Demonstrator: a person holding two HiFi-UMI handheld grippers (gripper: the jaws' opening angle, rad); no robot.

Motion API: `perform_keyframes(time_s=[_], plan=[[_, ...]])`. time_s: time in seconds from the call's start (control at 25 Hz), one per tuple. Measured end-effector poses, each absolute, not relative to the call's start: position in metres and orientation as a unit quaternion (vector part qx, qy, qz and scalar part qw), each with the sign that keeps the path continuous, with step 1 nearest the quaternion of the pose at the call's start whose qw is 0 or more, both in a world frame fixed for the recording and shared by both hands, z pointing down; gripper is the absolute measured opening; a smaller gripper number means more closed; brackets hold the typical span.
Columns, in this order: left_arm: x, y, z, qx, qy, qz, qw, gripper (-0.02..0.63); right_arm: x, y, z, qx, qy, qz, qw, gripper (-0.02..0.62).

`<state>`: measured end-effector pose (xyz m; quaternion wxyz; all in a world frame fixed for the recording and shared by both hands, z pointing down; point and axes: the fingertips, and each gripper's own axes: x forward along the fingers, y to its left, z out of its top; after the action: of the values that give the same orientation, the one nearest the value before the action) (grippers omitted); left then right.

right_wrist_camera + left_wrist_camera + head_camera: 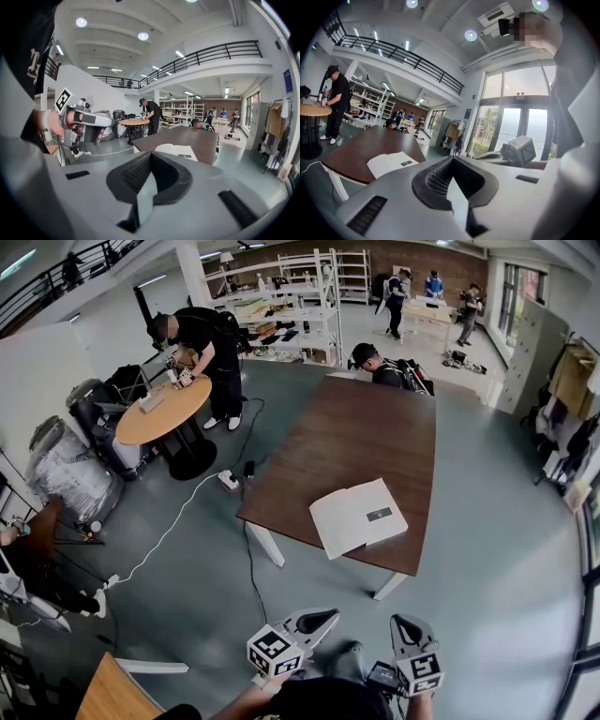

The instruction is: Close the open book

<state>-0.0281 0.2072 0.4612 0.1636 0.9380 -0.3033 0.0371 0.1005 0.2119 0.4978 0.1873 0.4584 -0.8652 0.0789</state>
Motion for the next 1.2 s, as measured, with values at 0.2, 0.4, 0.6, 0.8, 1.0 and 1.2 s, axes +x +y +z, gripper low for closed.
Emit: perform_keyframes(time_s=[0.2,0.4,0.6,0.8,1.0,1.2], plan=[[-0.005,0.185,0.467,0.937,-0.306,0.040,0.161,0.006,0.131,0.183,0.503,0.463,-0.865,0.078,0.178,-0.014],[0.016,0.169,0.468,0.940,-0.301,0.041,0.156,0.006,0.154,0.166,0.514,0.465,-0.865,0.079,0.171,-0.014],[0.024,0.159,0.475,0.941,-0.298,0.046,0.157,0.006,0.164,0.159,0.523,0.470,-0.862,0.087,0.172,-0.014],[0.036,0.144,0.483,0.940,-0.297,0.046,0.161,0.006,0.173,0.151,0.530,0.467,-0.864,0.088,0.168,-0.014],[0.046,0.138,0.494,0.939,-0.298,0.041,0.165,0.006,0.183,0.143,0.540,0.464,-0.864,0.087,0.174,-0.014],[0.044,0.132,0.502,0.935,-0.309,0.037,0.172,0.006,0.184,0.133,0.542,0.458,-0.868,0.078,0.177,-0.014]])
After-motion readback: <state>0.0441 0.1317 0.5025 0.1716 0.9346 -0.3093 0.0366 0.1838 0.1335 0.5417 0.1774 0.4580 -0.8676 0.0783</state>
